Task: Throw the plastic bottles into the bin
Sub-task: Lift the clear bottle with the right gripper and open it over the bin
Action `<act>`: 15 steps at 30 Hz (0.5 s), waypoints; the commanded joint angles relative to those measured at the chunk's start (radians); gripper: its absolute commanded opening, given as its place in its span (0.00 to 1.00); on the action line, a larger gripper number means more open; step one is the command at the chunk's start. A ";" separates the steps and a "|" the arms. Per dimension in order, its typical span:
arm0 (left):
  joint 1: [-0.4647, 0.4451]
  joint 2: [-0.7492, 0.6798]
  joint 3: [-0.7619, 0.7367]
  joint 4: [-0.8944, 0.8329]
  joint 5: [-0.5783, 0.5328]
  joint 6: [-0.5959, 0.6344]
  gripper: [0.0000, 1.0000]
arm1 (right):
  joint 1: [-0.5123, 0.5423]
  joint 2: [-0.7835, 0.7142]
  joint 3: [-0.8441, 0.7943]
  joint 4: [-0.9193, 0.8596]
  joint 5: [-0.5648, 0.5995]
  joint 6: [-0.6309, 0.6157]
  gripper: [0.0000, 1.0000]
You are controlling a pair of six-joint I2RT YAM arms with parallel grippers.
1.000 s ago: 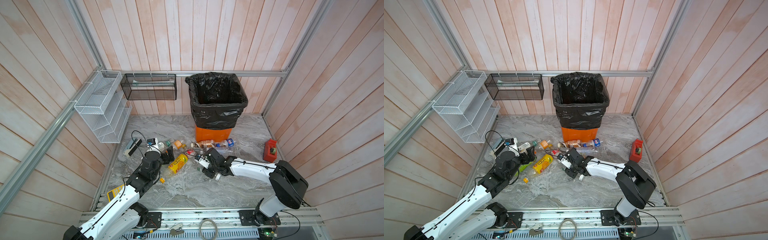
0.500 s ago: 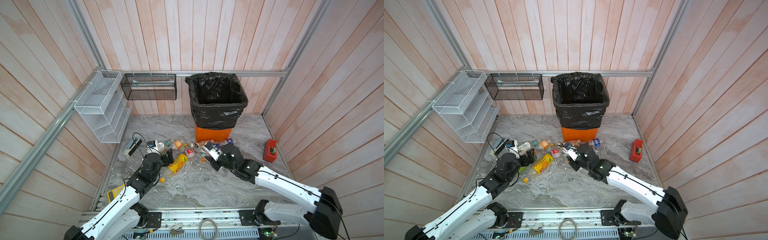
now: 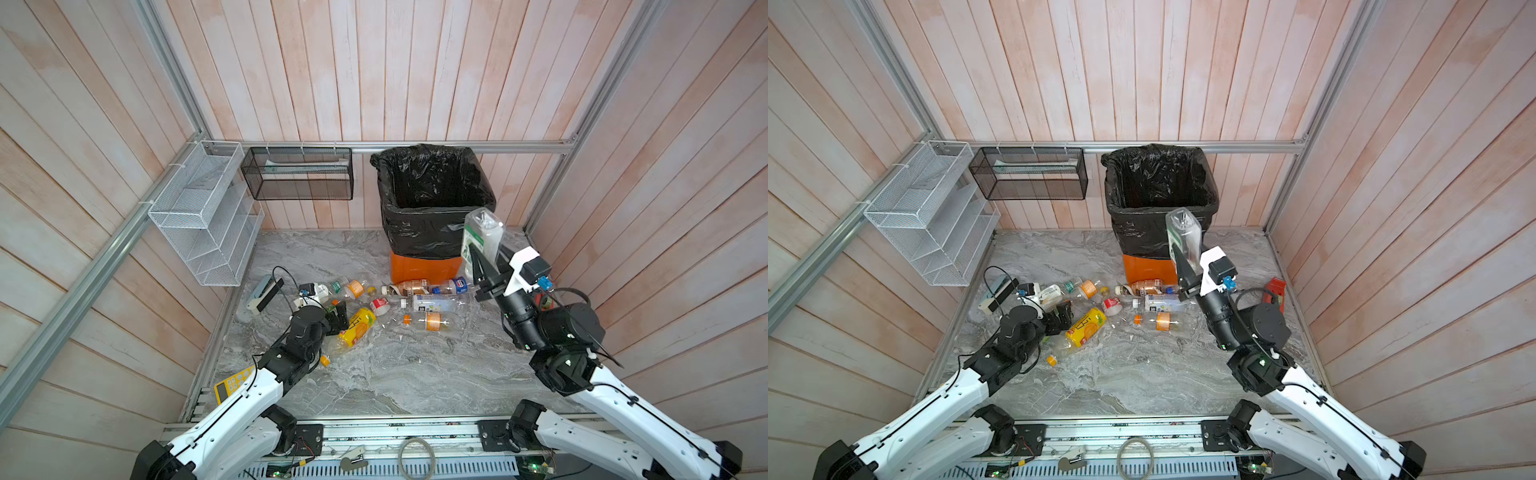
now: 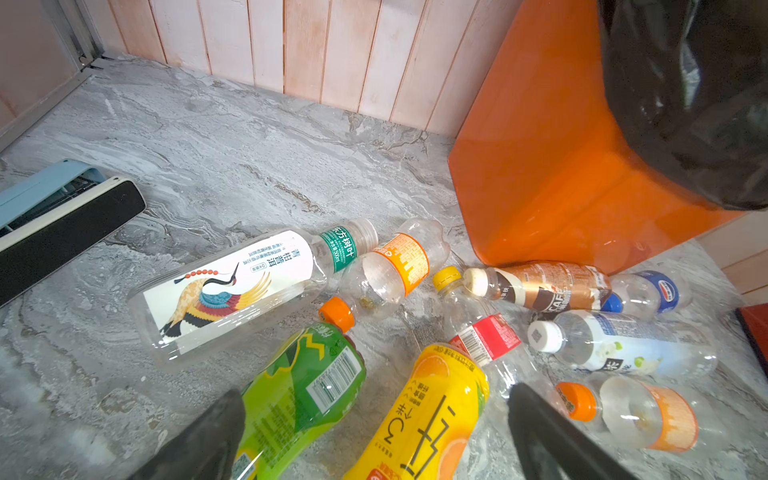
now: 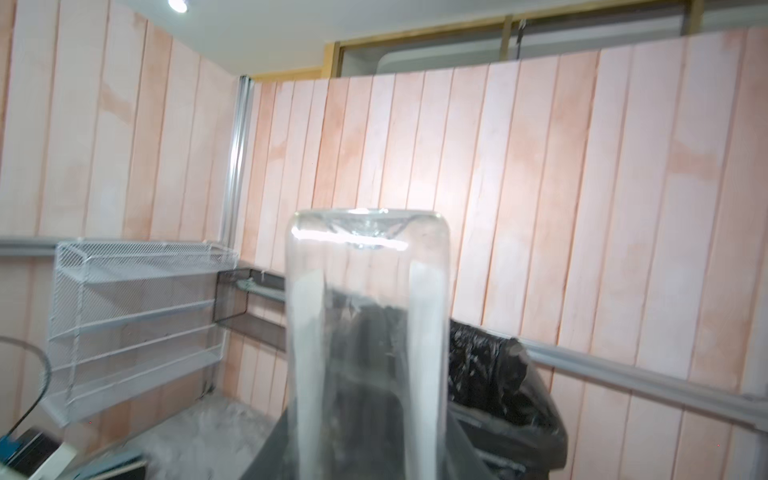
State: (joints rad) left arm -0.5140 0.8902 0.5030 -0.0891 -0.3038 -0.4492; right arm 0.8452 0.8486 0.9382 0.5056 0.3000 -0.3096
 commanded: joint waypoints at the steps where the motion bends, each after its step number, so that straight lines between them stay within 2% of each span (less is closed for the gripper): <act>1: 0.004 0.013 -0.001 0.025 0.033 0.003 1.00 | -0.054 0.174 0.139 0.156 0.057 -0.078 0.33; 3: 0.003 0.025 0.008 0.017 0.039 -0.004 1.00 | -0.184 0.331 0.355 -0.025 -0.053 0.052 0.34; 5: 0.002 0.043 0.018 0.004 0.042 -0.010 1.00 | -0.354 0.549 0.667 -0.320 -0.235 0.239 0.35; 6: 0.002 0.049 0.020 -0.004 0.042 -0.011 1.00 | -0.383 0.645 0.805 -0.451 -0.248 0.259 0.38; 8: -0.001 0.058 0.029 -0.024 0.037 -0.010 1.00 | -0.401 0.838 1.099 -0.685 -0.208 0.249 0.53; 9: 0.000 0.059 0.030 -0.030 0.032 -0.010 1.00 | -0.404 0.893 1.194 -0.750 -0.200 0.242 0.63; 11: -0.003 0.053 0.031 -0.038 0.023 -0.008 1.00 | -0.409 0.948 1.296 -0.799 -0.179 0.237 0.82; 13: -0.003 0.046 0.027 -0.038 0.021 -0.008 1.00 | -0.411 0.934 1.284 -0.767 -0.168 0.243 0.90; 15: -0.003 0.043 0.026 -0.041 0.020 -0.007 1.00 | -0.413 0.897 1.237 -0.722 -0.145 0.244 0.92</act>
State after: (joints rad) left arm -0.5144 0.9463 0.5045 -0.1184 -0.2779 -0.4534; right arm 0.4309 1.8111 2.1643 -0.1600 0.1436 -0.0933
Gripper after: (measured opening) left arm 0.996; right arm 0.913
